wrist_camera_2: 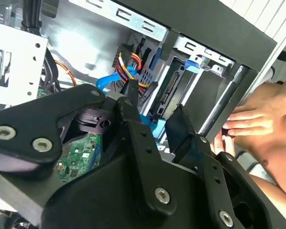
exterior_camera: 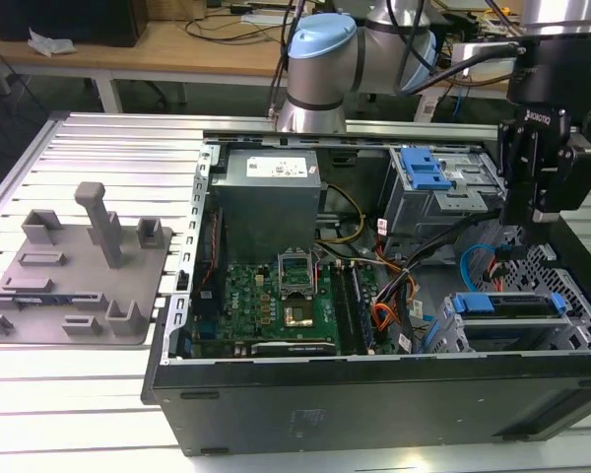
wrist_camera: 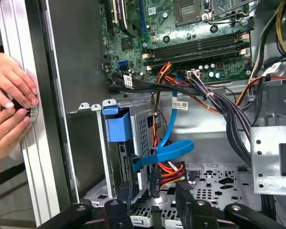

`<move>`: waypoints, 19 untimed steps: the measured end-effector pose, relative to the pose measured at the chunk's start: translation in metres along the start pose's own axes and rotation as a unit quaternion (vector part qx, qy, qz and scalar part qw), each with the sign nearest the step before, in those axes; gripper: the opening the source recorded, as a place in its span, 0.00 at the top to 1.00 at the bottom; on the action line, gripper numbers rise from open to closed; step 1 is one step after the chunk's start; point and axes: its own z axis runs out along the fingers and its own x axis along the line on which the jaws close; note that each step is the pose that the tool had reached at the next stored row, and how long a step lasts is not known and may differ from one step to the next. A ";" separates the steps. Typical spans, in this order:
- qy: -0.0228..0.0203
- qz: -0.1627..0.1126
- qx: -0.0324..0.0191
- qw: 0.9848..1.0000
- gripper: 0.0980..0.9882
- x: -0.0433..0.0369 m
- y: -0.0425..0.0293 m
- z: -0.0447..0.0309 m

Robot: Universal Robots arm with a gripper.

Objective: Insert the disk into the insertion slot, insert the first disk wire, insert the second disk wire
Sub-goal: 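Insert the first disk wire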

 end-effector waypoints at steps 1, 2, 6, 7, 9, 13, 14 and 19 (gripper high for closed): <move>0.000 0.000 0.001 1.000 0.55 0.0015 0.0014 0.0049; 0.000 0.000 0.002 1.000 0.55 0.0017 0.0020 0.0068; 0.001 0.001 0.004 1.000 0.55 0.0001 0.0026 0.0112; 0.003 0.001 0.005 1.000 0.55 -0.0002 0.0026 0.0119; 0.009 0.000 0.006 1.000 0.55 -0.0007 0.0028 0.0132; 0.023 -0.001 0.008 1.000 0.55 -0.0049 0.0036 0.0120; 0.023 0.000 0.010 1.000 0.55 -0.0057 0.0039 0.0126; 0.024 0.008 0.014 1.000 0.55 -0.0077 0.0063 0.0155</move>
